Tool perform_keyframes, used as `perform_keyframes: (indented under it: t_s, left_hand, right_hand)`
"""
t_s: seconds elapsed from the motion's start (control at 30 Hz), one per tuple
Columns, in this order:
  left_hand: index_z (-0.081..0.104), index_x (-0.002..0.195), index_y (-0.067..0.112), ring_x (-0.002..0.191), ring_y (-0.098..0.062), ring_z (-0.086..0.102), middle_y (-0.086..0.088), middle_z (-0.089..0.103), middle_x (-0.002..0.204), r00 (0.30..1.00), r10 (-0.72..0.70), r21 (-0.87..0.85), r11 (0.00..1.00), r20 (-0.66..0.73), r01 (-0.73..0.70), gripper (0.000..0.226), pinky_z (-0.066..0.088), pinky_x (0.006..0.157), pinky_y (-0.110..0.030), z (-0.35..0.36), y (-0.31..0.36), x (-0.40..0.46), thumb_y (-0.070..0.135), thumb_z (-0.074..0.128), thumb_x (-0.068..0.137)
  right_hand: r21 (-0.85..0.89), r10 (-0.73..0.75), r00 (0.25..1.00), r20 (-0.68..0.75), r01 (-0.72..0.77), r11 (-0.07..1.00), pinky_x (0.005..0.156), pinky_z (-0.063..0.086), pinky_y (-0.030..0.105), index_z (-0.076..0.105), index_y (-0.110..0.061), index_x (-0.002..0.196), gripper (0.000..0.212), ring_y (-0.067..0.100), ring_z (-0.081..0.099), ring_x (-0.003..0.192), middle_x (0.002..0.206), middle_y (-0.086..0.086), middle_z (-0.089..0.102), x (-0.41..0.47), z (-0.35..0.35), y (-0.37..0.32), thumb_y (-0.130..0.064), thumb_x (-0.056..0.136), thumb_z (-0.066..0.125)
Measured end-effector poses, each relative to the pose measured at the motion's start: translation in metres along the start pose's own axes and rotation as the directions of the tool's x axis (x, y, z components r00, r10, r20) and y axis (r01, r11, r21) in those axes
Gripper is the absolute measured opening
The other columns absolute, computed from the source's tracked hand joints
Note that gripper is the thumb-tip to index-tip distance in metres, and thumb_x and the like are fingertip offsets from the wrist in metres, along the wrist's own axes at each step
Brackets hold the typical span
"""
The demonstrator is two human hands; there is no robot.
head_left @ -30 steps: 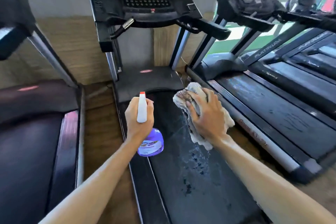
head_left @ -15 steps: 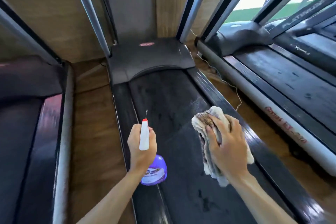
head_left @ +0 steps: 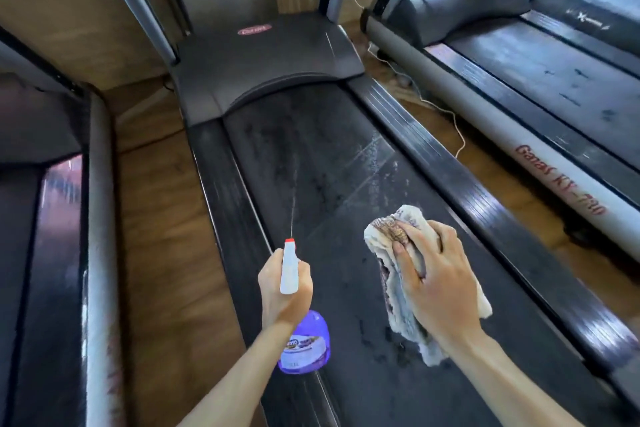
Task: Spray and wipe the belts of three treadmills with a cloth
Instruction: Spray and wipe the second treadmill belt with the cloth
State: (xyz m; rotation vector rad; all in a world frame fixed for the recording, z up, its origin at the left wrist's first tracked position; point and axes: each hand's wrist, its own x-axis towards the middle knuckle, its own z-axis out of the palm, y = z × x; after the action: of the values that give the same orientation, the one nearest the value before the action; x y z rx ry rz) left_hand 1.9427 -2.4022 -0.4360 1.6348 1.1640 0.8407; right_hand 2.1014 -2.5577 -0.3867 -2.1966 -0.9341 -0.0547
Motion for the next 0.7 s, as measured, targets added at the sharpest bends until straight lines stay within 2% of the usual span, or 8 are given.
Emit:
perform_keyframes:
  t_s: [0.1, 0.2, 0.37, 0.5, 0.6, 0.7]
  left_hand:
    - [0.037, 0.068, -0.003, 0.053, -0.007, 0.033, -0.002, 0.038, 0.061, 0.999, 0.008, -0.013, 1.000, 0.042, -0.007, 0.026, 0.032, 0.048, -0.025, 0.005, -0.006, -0.011, 0.017, 0.049, 0.081]
    - [0.035, 0.068, 0.005, 0.056, -0.010, 0.034, -0.001, 0.037, 0.063, 0.996, -0.002, 0.005, 1.000, 0.088, 0.001, 0.025, 0.035, 0.050, -0.039, 0.010, -0.010, -0.018, 0.017, 0.050, 0.085]
    - [0.039, 0.070, 0.002, 0.058, -0.011, 0.037, -0.006, 0.042, 0.067, 0.992, 0.017, 0.012, 1.000, 0.124, -0.019, 0.024, 0.036, 0.053, -0.030, 0.019, -0.010, -0.033, 0.018, 0.049, 0.085]
    - [0.051, 0.076, 0.012, 0.068, -0.020, 0.051, -0.005, 0.052, 0.078, 0.989, 0.010, 0.043, 0.999, 0.144, -0.016, 0.010, 0.046, 0.061, -0.038, 0.027, -0.018, -0.047, 0.018, 0.052, 0.084]
    - [0.053, 0.078, 0.014, 0.071, -0.017, 0.053, -0.004, 0.054, 0.080, 0.988, -0.008, 0.069, 0.998, 0.152, -0.002, 0.006, 0.047, 0.064, -0.036, 0.033, -0.022, -0.060, 0.018, 0.051, 0.082]
    - [0.050, 0.076, 0.013, 0.068, -0.022, 0.052, -0.006, 0.053, 0.077, 0.987, -0.038, 0.089, 0.996, 0.156, 0.024, 0.006, 0.047, 0.061, -0.043, 0.037, -0.025, -0.073, 0.018, 0.050, 0.079]
  right_hand:
    - [-0.011, 0.041, 0.999, 0.017, -0.041, 0.999, 0.085, 0.055, 0.049, 0.062, -0.039, 0.128, 0.028, 0.020, 0.059, 0.107, 0.131, -0.009, 0.051, -0.006, 0.003, 0.016, -0.046, 0.102, 0.053]
    - [-0.026, 0.062, 0.998, 0.016, -0.062, 0.998, 0.084, 0.055, 0.049, 0.059, -0.041, 0.128, 0.031, 0.021, 0.059, 0.105, 0.131, -0.008, 0.051, -0.010, 0.003, 0.027, -0.051, 0.102, 0.048]
    - [-0.023, 0.113, 0.993, 0.024, -0.112, 0.993, 0.086, 0.054, 0.051, 0.061, -0.039, 0.129, 0.029, 0.021, 0.058, 0.107, 0.132, -0.008, 0.051, -0.027, -0.003, 0.043, -0.046, 0.102, 0.053]
    - [-0.026, 0.133, 0.991, 0.018, -0.132, 0.991, 0.087, 0.054, 0.050, 0.063, -0.037, 0.128, 0.029, 0.021, 0.058, 0.106, 0.132, -0.005, 0.052, -0.046, -0.011, 0.056, -0.045, 0.102, 0.054]
    - [-0.026, 0.153, 0.988, 0.021, -0.152, 0.988, 0.088, 0.054, 0.050, 0.063, -0.037, 0.128, 0.030, 0.021, 0.058, 0.107, 0.131, -0.006, 0.052, -0.058, -0.019, 0.064, -0.047, 0.102, 0.052]
    - [-0.033, 0.160, 0.987, 0.018, -0.159, 0.987, 0.088, 0.053, 0.051, 0.064, -0.035, 0.127, 0.030, 0.022, 0.058, 0.107, 0.130, -0.005, 0.052, -0.066, -0.026, 0.070, -0.046, 0.102, 0.052]
